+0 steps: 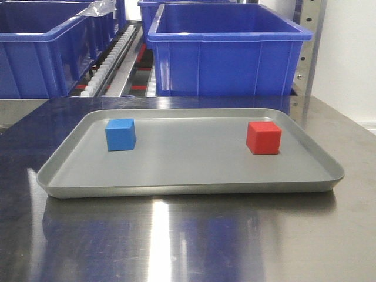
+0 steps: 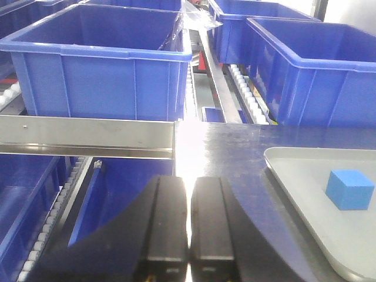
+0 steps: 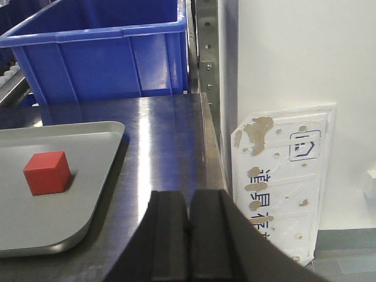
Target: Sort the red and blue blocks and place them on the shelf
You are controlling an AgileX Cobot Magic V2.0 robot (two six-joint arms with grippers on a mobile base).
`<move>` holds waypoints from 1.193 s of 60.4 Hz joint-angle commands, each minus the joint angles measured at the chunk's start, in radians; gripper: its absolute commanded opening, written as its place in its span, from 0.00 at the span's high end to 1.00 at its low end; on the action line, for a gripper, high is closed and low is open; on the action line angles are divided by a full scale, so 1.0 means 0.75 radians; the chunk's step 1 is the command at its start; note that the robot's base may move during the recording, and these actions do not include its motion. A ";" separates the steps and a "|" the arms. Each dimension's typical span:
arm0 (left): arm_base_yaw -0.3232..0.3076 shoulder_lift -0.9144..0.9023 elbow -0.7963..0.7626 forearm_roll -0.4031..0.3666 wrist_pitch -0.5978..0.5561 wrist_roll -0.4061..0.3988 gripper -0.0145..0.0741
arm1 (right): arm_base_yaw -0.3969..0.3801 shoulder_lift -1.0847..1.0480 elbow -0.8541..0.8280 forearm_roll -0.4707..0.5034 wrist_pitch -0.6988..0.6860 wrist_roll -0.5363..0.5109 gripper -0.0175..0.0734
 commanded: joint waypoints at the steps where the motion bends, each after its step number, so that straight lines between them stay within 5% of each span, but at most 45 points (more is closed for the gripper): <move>1: -0.003 -0.026 0.050 -0.011 -0.120 -0.001 0.69 | -0.004 -0.024 -0.027 -0.012 -0.117 -0.008 0.74; 55: -0.003 -0.026 0.050 -0.011 -0.120 -0.001 0.69 | -0.004 -0.024 -0.027 -0.017 -0.120 -0.008 0.74; 72: -0.003 -0.026 0.050 -0.011 -0.120 -0.001 0.69 | -0.004 -0.024 -0.027 -0.019 -0.281 -0.008 0.74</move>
